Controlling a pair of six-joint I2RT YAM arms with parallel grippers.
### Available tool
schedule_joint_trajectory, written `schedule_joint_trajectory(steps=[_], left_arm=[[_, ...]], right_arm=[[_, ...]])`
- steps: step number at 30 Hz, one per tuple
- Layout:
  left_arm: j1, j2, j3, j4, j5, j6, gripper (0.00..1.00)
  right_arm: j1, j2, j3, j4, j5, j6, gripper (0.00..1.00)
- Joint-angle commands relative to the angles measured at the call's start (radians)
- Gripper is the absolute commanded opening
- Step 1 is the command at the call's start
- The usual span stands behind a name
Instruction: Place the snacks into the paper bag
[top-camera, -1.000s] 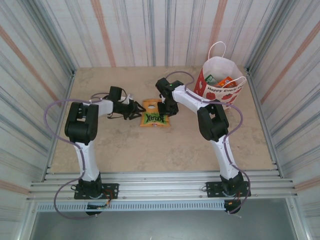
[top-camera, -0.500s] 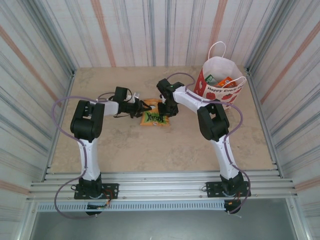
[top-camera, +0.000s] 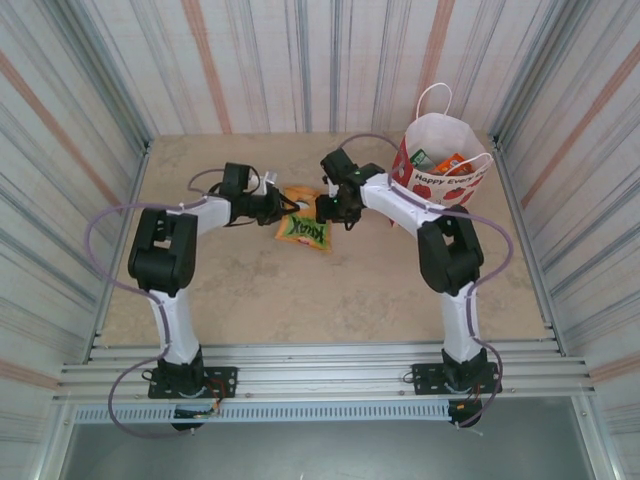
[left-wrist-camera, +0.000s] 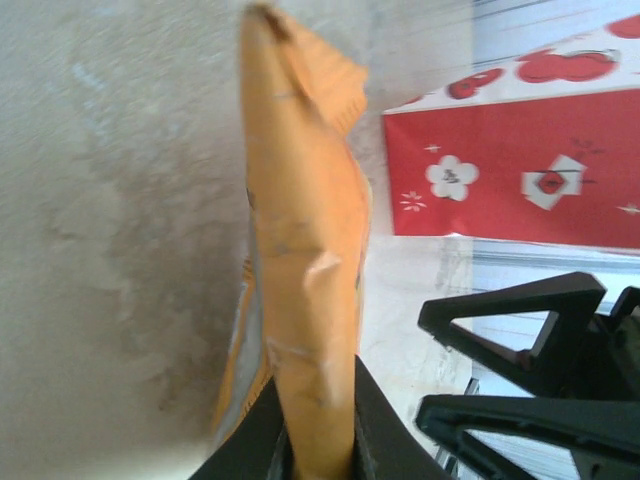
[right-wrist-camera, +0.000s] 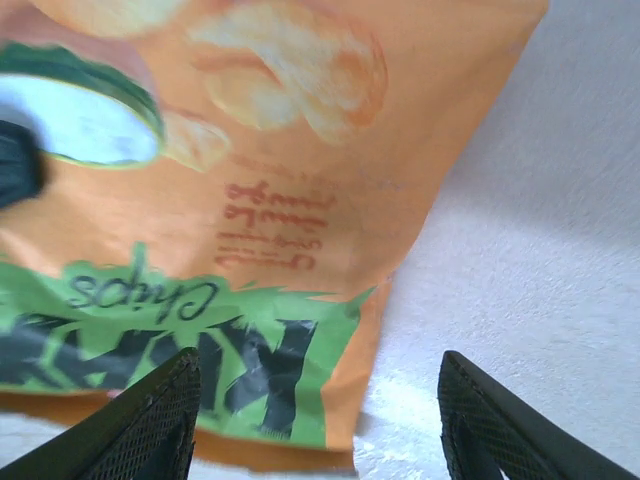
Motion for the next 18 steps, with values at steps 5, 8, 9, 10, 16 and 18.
schedule_joint_trajectory(steps=[5, 8, 9, 10, 16, 18], left_arm=[[-0.009, -0.243, -0.03, -0.003, 0.02, 0.134, 0.13], [-0.009, -0.323, -0.035, 0.032, 0.027, 0.14, 0.13], [-0.01, -0.346, -0.034, 0.044, 0.03, 0.139, 0.13], [-0.011, -0.371, -0.031, 0.057, 0.031, 0.135, 0.12], [-0.03, -0.487, 0.001, 0.137, 0.045, 0.123, 0.12], [-0.042, -0.508, 0.013, 0.167, 0.053, 0.113, 0.12]], right_arm=[[0.0, -0.3, -0.205, 0.296, 0.008, -0.084, 0.65], [-0.01, -0.391, -0.273, 0.369, -0.029, -0.113, 0.67], [-0.014, -0.415, -0.289, 0.383, -0.046, -0.127, 0.68], [-0.018, -0.445, -0.312, 0.407, -0.064, -0.145, 0.7], [-0.057, -0.629, -0.495, 0.633, -0.21, -0.243, 0.77], [-0.077, -0.68, -0.551, 0.715, -0.24, -0.247, 0.8]])
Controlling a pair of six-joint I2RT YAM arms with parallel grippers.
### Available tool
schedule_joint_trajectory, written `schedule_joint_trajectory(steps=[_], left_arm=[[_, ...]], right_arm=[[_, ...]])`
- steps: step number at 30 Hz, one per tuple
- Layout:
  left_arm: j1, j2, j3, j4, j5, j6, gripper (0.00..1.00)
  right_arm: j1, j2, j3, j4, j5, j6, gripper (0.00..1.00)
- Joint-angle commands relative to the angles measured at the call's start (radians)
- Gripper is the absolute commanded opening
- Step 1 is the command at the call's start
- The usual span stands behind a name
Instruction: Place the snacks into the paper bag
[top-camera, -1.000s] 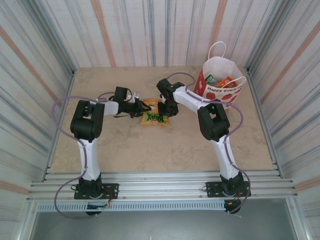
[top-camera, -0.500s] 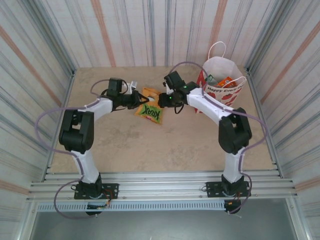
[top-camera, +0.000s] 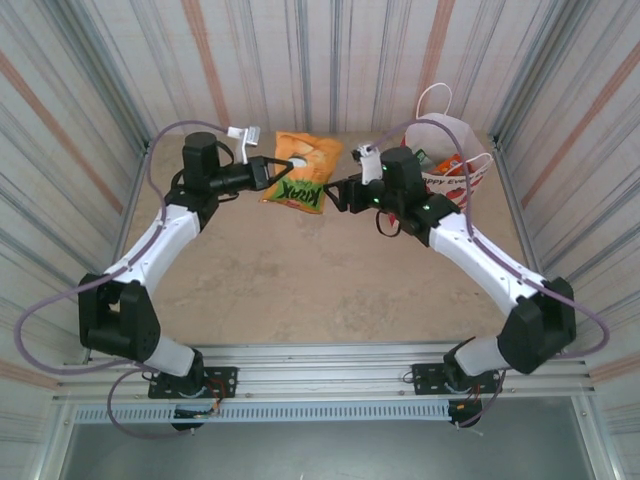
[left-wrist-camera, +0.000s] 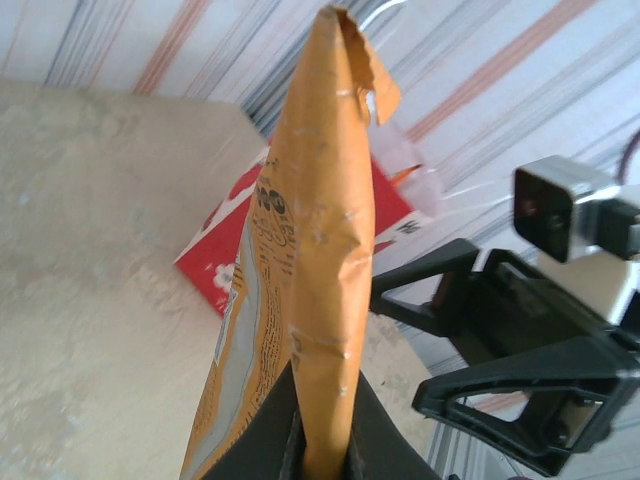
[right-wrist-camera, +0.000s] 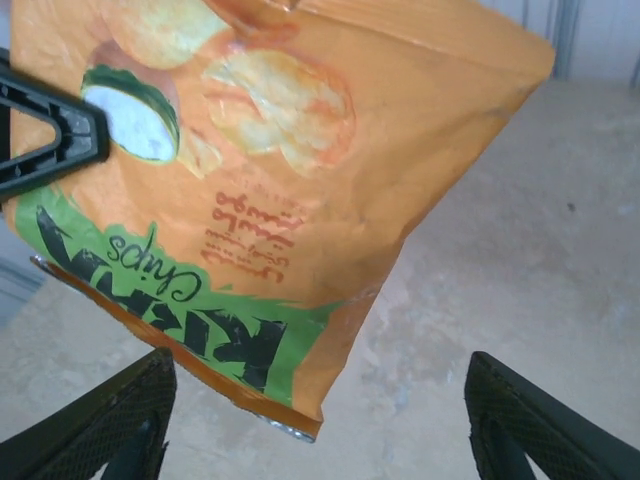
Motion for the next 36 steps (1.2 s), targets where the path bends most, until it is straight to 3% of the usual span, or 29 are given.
schedule_joint_trajectory(steps=[1, 11, 25, 29, 36], left_arm=[[-0.023, -0.056, 0.041, 0.088, 0.041, 0.006, 0.12], [-0.114, -0.096, 0.074, 0.283, 0.043, -0.054, 0.12], [-0.209, 0.014, 0.193, 0.429, 0.075, -0.121, 0.11], [-0.223, 0.039, 0.206, 0.437, 0.065, -0.117, 0.11], [-0.237, 0.069, 0.21, 0.446, 0.051, -0.115, 0.11]], right_arm=[[-0.03, -0.09, -0.075, 0.197, -0.098, -0.061, 0.81], [-0.189, -0.185, -0.161, 0.417, -0.367, 0.072, 0.86], [-0.305, -0.173, -0.175, 0.715, -0.682, 0.272, 0.88], [-0.322, -0.175, -0.175, 0.764, -0.725, 0.31, 0.79], [-0.334, -0.181, -0.17, 0.771, -0.738, 0.312, 0.48]])
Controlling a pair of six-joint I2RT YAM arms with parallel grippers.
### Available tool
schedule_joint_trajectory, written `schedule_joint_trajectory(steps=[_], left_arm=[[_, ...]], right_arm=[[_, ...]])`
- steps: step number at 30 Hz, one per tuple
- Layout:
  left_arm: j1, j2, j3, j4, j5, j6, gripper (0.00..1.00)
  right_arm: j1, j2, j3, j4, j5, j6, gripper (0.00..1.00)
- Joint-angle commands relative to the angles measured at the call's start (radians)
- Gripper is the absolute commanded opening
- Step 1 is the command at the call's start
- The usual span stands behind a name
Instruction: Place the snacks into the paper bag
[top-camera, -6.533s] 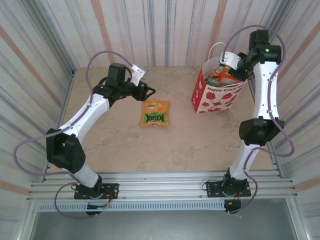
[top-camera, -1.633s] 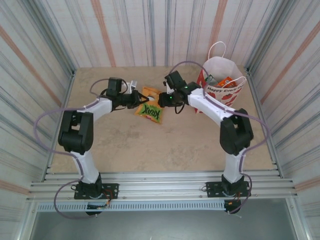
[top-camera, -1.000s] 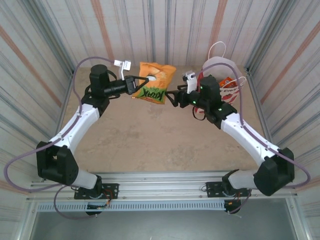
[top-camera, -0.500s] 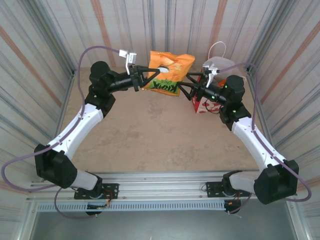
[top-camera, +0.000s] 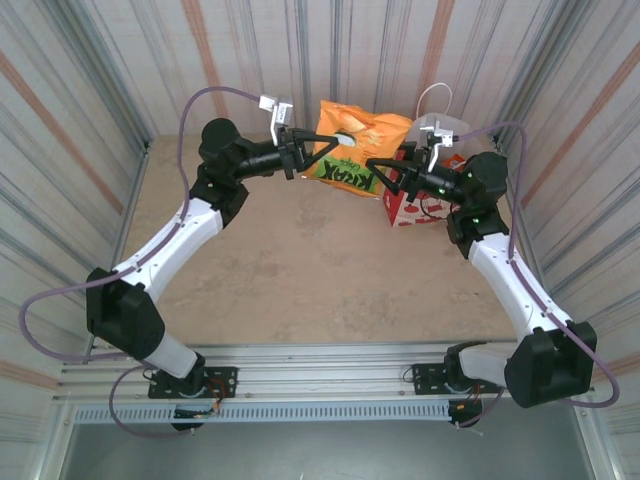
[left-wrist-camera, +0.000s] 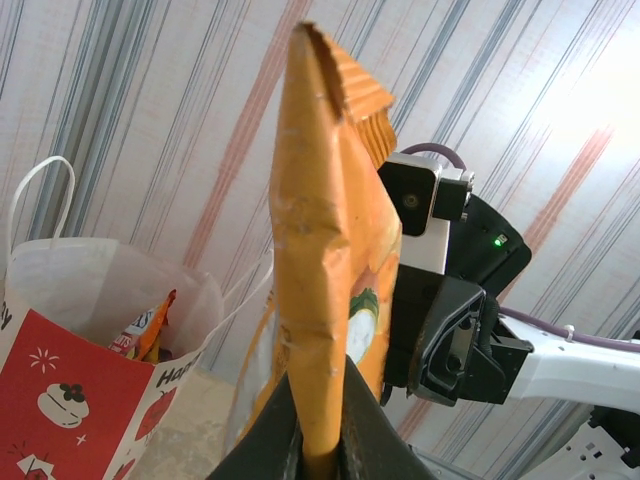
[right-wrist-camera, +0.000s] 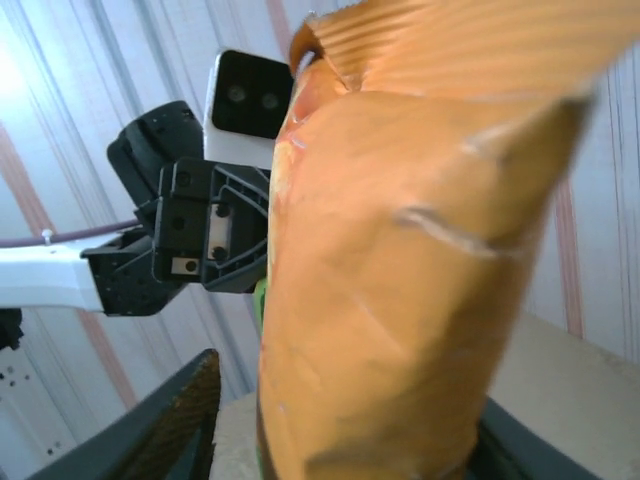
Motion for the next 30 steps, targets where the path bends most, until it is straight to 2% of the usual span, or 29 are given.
schedule_joint_trajectory(steps=[1, 2, 4, 6, 9, 13, 15, 18, 22, 27, 30], left_arm=[[-0.015, 0.009, 0.033, 0.044, -0.002, -0.005, 0.11], [-0.017, 0.011, 0.035, 0.042, -0.003, -0.003, 0.12], [-0.017, 0.014, 0.035, 0.026, -0.009, 0.013, 0.15], [-0.017, 0.015, 0.037, 0.01, -0.014, 0.027, 0.17], [-0.016, 0.015, 0.041, -0.015, -0.027, 0.05, 0.21], [-0.017, 0.001, 0.045, -0.119, -0.083, 0.126, 0.42], [-0.015, -0.014, 0.049, -0.221, -0.146, 0.196, 0.58], [-0.006, -0.031, 0.053, -0.363, -0.25, 0.285, 0.67], [0.024, -0.043, 0.05, -0.51, -0.388, 0.346, 0.69], [0.06, -0.047, 0.026, -0.59, -0.429, 0.412, 0.69], [0.064, -0.038, 0.028, -0.632, -0.445, 0.465, 0.69]], right_arm=[[-0.016, -0.007, -0.001, 0.038, -0.031, 0.014, 0.44], [-0.024, -0.007, -0.001, 0.032, -0.022, 0.015, 0.4], [-0.041, -0.008, -0.001, 0.006, -0.003, 0.0, 0.25], [-0.049, -0.012, -0.001, -0.021, 0.014, -0.026, 0.17], [-0.051, -0.018, 0.006, -0.071, 0.025, -0.074, 0.15], [-0.069, -0.032, 0.041, -0.177, 0.041, -0.168, 0.13], [-0.101, -0.04, 0.09, -0.285, 0.05, -0.267, 0.13], [-0.162, -0.037, 0.204, -0.488, 0.069, -0.453, 0.13], [-0.264, 0.029, 0.397, -0.715, 0.06, -0.656, 0.12], [-0.359, 0.129, 0.599, -0.903, 0.09, -0.918, 0.09], [-0.392, 0.19, 0.7, -0.993, 0.167, -1.044, 0.09]])
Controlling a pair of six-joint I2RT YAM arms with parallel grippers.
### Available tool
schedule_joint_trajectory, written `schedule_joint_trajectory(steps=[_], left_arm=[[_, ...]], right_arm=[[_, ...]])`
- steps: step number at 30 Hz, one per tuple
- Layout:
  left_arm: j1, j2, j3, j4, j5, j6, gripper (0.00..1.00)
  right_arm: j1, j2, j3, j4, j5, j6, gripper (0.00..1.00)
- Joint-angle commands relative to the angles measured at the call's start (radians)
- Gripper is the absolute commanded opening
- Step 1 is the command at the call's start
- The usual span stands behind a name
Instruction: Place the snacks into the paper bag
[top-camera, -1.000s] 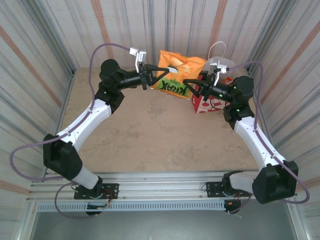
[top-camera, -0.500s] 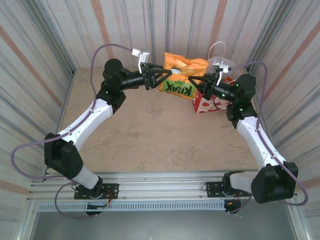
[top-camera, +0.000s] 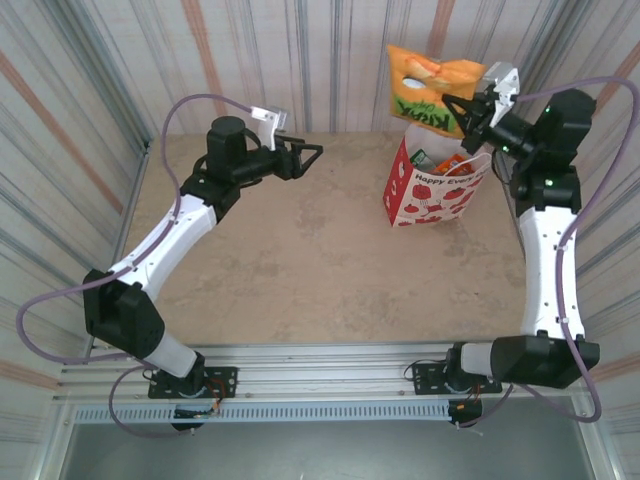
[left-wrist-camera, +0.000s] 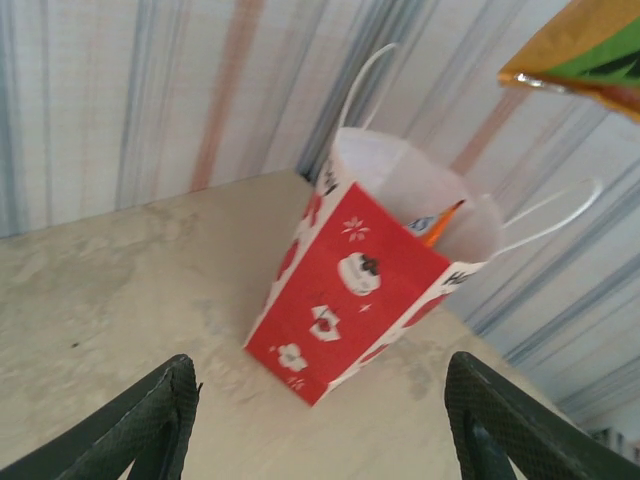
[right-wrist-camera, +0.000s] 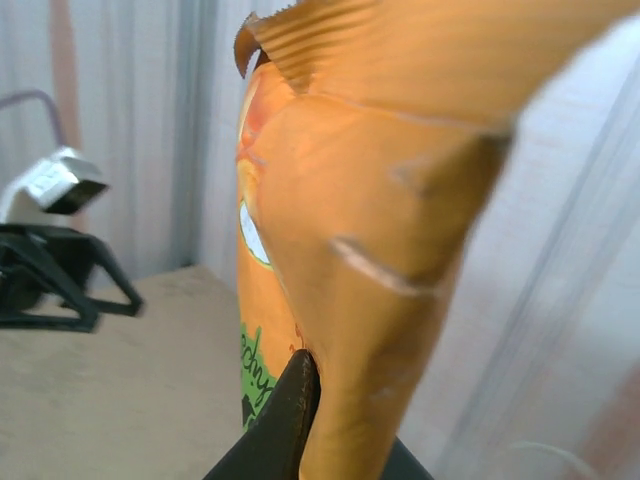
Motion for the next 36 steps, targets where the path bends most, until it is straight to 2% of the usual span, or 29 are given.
schedule_joint_trajectory(steps=[1, 7, 12, 17, 26, 36], left_arm=[[0.001, -0.027, 0.01, -0.098, -0.052, 0.104, 0.69], [0.006, 0.014, 0.035, -0.165, -0.055, 0.143, 0.67], [0.011, 0.043, 0.049, -0.194, -0.052, 0.152, 0.66], [0.012, 0.071, 0.061, -0.198, -0.046, 0.147, 0.65], [0.012, 0.108, 0.092, -0.21, -0.04, 0.138, 0.64], [0.012, 0.147, 0.12, -0.208, -0.018, 0.122, 0.62]], right_arm=[[-0.028, 0.083, 0.101, -0.215, 0.093, -0.267, 0.08], [-0.038, 0.209, 0.258, -0.425, 0.174, -0.552, 0.05], [-0.031, 0.309, 0.379, -0.622, 0.227, -0.696, 0.06], [-0.003, 0.409, 0.481, -0.814, 0.352, -0.852, 0.07], [0.03, 0.518, 0.614, -1.009, 0.501, -0.969, 0.07], [0.035, 0.524, 0.635, -1.073, 0.63, -1.048, 0.08]])
